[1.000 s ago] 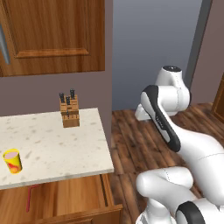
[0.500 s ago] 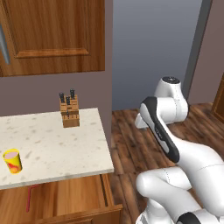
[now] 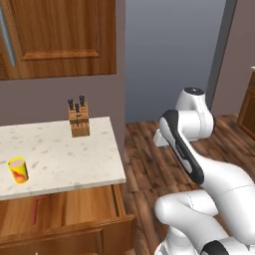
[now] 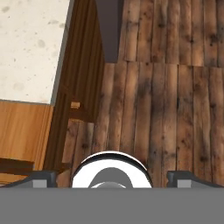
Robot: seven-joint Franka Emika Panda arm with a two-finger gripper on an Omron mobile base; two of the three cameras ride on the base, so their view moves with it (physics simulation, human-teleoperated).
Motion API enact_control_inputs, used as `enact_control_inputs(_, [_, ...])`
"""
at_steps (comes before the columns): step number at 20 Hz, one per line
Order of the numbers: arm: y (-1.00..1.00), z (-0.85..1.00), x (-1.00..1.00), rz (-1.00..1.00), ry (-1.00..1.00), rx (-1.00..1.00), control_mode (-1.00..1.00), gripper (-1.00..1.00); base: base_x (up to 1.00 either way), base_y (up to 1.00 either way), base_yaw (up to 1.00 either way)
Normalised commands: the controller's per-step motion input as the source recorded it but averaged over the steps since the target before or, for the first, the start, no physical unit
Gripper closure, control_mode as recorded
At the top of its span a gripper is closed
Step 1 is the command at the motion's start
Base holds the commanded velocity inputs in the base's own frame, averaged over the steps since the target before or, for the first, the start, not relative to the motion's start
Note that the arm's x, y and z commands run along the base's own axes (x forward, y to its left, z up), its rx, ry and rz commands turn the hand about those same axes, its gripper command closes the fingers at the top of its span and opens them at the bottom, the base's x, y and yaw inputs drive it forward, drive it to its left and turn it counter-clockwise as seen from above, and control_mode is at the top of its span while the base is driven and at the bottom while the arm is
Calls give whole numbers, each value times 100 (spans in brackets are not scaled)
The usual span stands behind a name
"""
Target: Pick up the straw from the left drawer and put it inside the smoothie cup.
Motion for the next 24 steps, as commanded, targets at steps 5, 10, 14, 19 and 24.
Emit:
enact_control_inputs(5, [0,0,0,0,0,0,100,-100,-71,0,0])
enact_control_inputs(10, [0,0,0,0,0,0,100,-100,-66,0,0])
enact_control_inputs(14, [0,0,0,0,0,0,100,-100,-49,22,0])
enact_control_inputs(19, [0,0,0,0,0,0,100,-100,-20,62,0])
enact_control_inputs(24, [0,0,0,0,0,0,100,-100,-10,91,0])
